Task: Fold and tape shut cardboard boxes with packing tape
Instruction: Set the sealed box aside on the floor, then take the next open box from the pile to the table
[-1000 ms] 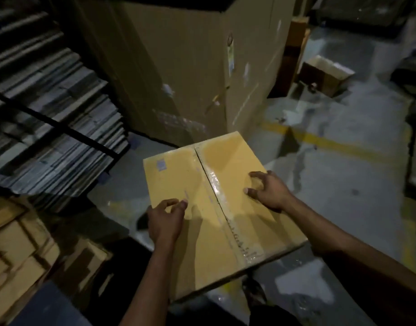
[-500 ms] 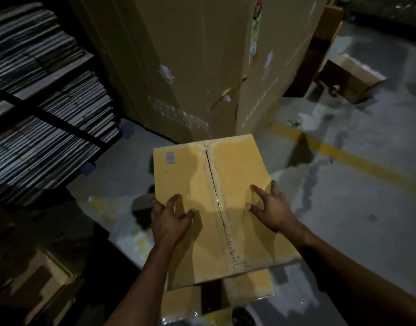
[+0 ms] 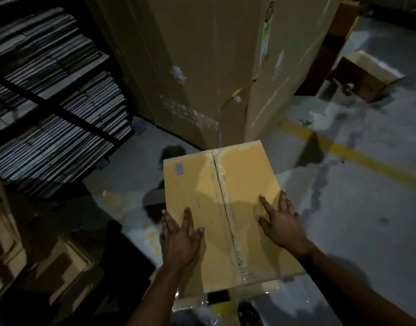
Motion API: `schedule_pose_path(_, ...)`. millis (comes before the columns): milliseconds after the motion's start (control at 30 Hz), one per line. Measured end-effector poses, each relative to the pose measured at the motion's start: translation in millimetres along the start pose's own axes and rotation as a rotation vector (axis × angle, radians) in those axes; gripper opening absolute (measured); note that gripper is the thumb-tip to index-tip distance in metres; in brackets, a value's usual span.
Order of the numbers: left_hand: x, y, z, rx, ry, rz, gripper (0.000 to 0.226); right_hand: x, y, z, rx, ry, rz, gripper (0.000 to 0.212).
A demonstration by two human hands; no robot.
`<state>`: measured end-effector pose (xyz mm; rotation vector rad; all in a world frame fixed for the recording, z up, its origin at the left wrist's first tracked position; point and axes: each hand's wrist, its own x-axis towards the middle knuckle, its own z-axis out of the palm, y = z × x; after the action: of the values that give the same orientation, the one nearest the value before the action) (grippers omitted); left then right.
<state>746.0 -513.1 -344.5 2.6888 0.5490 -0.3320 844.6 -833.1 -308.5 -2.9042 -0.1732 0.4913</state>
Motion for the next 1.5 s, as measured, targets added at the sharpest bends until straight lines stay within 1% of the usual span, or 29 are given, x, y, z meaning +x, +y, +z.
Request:
schedule_pose_path(100, -25, -5, -21, -0.026, -0.106, -0.022, 0.097, -16, -8, -8, -0.005, -0.001, 0.019, 0.073)
schedule_pose_path(200, -81, -21, -62, -0.118, -0.191, -0.039, 0.090, -50, -27, -16, -0.003, 0.009, -0.066, 0.068)
schedule_pose_path(267, -124, -42, -90, -0.182, -0.166, -0.043, 0.083, -76, -51, -20, 0.004, -0.013, -0.132, 0.063)
schedule_pose_path(333, -164, -67, -115, -0.221, -0.145, -0.087, 0.079, -104, -82, -28, 0.007, -0.034, -0.210, 0.058)
schedule_pose_path(433, -223, -108, -143, -0.323, -0.112, -0.129, 0.070, -147, -138, -37, 0.090, -0.071, -0.370, 0.049)
schedule_pose_path(500, -270, -127, -168, -0.409, -0.048, -0.134, 0.058, -179, -176, -36, 0.128, -0.129, -0.486, 0.046)
schedule_pose_path(567, -318, -148, -195, -0.517, 0.024, -0.122, 0.038, -216, -216, -31, 0.169, -0.190, -0.538, 0.042)
schedule_pose_path(600, -339, -163, -205, -0.558, 0.051, -0.104, 0.029, -240, -240, -35, 0.201, -0.215, -0.549, 0.036)
schedule_pose_path(667, -379, -205, -218, -0.573, 0.147, -0.116, 0.027, -278, -291, -38, 0.256, -0.215, -0.586, 0.032)
schedule_pose_path(700, -398, -231, -222, -0.585, 0.192, -0.163, 0.027, -295, -319, -38, 0.272, -0.243, -0.625, 0.041)
schedule_pose_path(733, -413, -257, -226, -0.587, 0.260, -0.207, 0.029, -309, -346, -37, 0.281, -0.263, -0.680, 0.059)
schedule_pose_path(767, -427, -285, -228, -0.573, 0.326, -0.248, 0.034, -321, -372, -35, 0.274, -0.286, -0.746, 0.070)
schedule_pose_path(800, -441, -311, -232, -0.564, 0.382, -0.288, 0.040, -336, -400, -38, 0.252, -0.312, -0.794, 0.065)
schedule_pose_path(867, -461, -357, -242, -0.569, 0.447, -0.359, 0.046, -374, -453, -50, 0.239, -0.276, -0.870, 0.026)
schedule_pose_path(900, -473, -370, -257, -0.560, 0.473, -0.378, 0.041, -388, -479, -51, 0.259, -0.247, -0.922, 0.016)
schedule_pose_path(933, -481, -386, -267, -0.558, 0.497, -0.394, 0.030, -403, -505, -54, 0.256, -0.245, -0.982, 0.014)
schedule_pose_path(1000, -495, -418, -288, -0.544, 0.541, -0.406, 0.005, -421, -550, -53, 0.266, -0.288, -1.084, 0.023)
schedule_pose_path(1033, -499, -433, -290, -0.538, 0.556, -0.428, 0.004, -427, -570, -53, 0.288, -0.296, -1.132, 0.024)
schedule_pose_path(1067, -505, -445, -293, -0.540, 0.585, -0.453, 0.004, -433, -590, -54, 0.295, -0.299, -1.165, 0.021)
schedule_pose_path(1100, -511, -457, -295, -0.541, 0.609, -0.484, 0.011, -437, -610, -53, 0.288, -0.301, -1.195, 0.016)
schedule_pose_path(1133, -519, -465, -301, -0.541, 0.625, -0.499, 0.015, -443, -630, -51, 0.252, -0.316, -1.218, 0.017)
schedule_pose_path(1200, -528, -486, -312, -0.563, 0.633, -0.500, 0.014, -458, -670, -46, 0.176, -0.332, -1.257, 0.028)
schedule_pose_path(1233, -528, -501, -317, -0.583, 0.638, -0.500, 0.023, -460, -692, -38, 0.147, -0.322, -1.269, 0.036)
schedule_pose_path(1267, -526, -520, -321, -0.589, 0.640, -0.510, 0.038, -462, -716, -32, 0.100, -0.296, -1.287, 0.042)
schedule_pose_path(1300, -522, -540, -325, -0.571, 0.636, -0.523, 0.051, -465, -740, -27, 0.039, -0.268, -1.305, 0.045)
schedule_pose_path(1367, -507, -590, -338, -0.487, 0.659, -0.525, 0.062, -478, -788, -24, -0.042, -0.218, -1.344, 0.045)
schedule_pose_path(1433, -479, -662, -362, -0.401, 0.696, -0.521, 0.072, -481, -844, -9, -0.055, -0.180, -1.343, 0.044)
schedule_pose_path(1467, -459, -707, -371, -0.372, 0.673, -0.529, 0.085, -477, -876, 3, -0.057, -0.163, -1.333, 0.044)
schedule_pose_path(1500, -438, -754, -375, -0.351, 0.621, -0.549, 0.104, -470, -910, 18, -0.083, -0.158, -1.319, 0.044)
